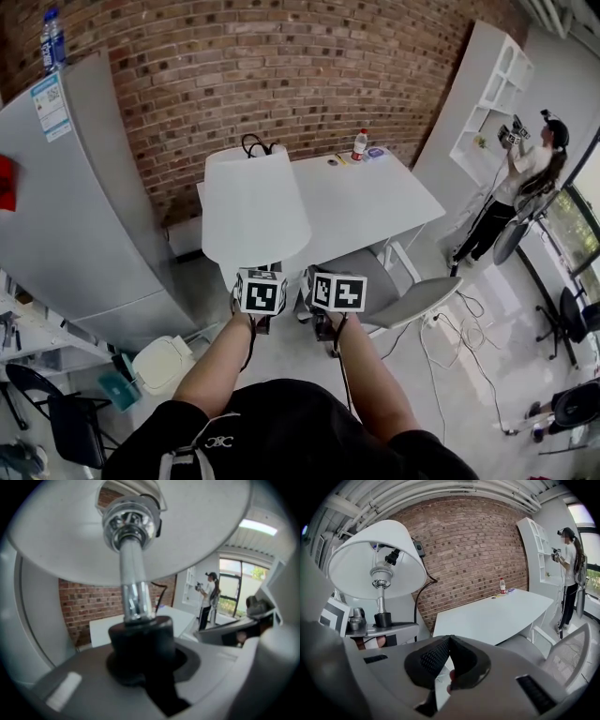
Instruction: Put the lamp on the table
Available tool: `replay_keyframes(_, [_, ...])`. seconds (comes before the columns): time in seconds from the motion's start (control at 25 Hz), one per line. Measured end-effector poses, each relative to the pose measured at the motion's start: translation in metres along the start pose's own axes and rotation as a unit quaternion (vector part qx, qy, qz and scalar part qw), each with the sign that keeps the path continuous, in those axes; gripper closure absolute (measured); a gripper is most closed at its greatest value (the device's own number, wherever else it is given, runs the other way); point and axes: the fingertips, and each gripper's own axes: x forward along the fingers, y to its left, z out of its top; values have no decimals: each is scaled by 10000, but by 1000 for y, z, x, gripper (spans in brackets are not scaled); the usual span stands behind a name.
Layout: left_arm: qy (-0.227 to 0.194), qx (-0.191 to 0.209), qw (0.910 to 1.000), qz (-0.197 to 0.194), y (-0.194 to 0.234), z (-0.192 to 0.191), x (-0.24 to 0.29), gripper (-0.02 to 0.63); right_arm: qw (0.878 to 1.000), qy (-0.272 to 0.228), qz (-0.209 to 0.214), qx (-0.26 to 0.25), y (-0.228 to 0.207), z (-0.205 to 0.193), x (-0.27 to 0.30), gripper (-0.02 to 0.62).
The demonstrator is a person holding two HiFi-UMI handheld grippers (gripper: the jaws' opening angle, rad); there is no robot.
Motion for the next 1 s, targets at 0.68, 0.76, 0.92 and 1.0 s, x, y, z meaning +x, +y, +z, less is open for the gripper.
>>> replay_keyframes(0.68, [214, 151, 9994, -229, 29, 15, 61, 540, 9987, -19, -241, 438, -32, 24, 53, 598])
replay_keyframes(0.76, [222, 115, 9994, -250, 30, 17, 69, 540, 9988, 11, -243, 435, -36, 25, 60, 598])
replay_keyframes(0.92, [217, 123, 9994, -259, 34, 24, 88, 540, 9987, 25, -232, 453, -46, 33, 73, 598])
replay_keyframes(1.0, [207, 132, 9993, -283, 36, 30, 100, 540, 9987, 22, -244, 446, -53, 41, 82, 598])
